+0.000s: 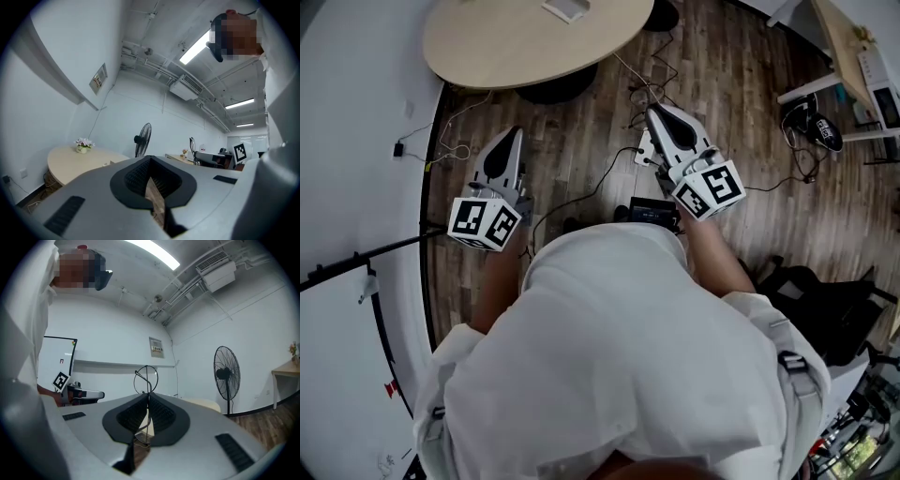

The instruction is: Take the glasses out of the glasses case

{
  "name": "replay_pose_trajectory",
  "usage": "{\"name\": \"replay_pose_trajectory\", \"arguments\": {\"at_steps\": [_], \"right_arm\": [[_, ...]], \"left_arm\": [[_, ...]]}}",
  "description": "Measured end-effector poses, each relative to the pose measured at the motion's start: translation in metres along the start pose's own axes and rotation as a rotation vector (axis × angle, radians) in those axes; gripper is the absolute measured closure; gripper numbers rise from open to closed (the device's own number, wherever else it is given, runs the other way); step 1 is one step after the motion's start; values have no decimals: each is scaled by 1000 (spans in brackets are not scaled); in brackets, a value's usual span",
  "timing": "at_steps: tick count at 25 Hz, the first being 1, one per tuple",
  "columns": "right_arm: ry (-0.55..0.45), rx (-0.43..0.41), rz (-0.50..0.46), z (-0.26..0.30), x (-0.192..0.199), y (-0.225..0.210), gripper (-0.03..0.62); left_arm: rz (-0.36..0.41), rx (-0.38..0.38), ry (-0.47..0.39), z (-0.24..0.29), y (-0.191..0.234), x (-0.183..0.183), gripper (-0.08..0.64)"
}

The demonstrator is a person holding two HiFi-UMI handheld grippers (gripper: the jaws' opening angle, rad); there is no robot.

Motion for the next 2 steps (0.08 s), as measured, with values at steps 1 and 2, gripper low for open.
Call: {"name": "replay_pose_trajectory", "arguments": {"at_steps": [1,2], "right_arm": [[2,-3,-6,-1,1,-3,564],[4,-6,-12,-2,3,-6,563]], "left_arm": [[-5,8,-5,3,-2,2,555],[-9,16,-11,6,-4,4,555]]}}
Point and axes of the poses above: the fingertips, and each gripper's own axes: z forward along the fingers, y to its left, x out of its underside, the point moved 5 cm from there along -z, backward along the fingers, and after that the axes turned 1 degree about z, right-handed, at the moved point
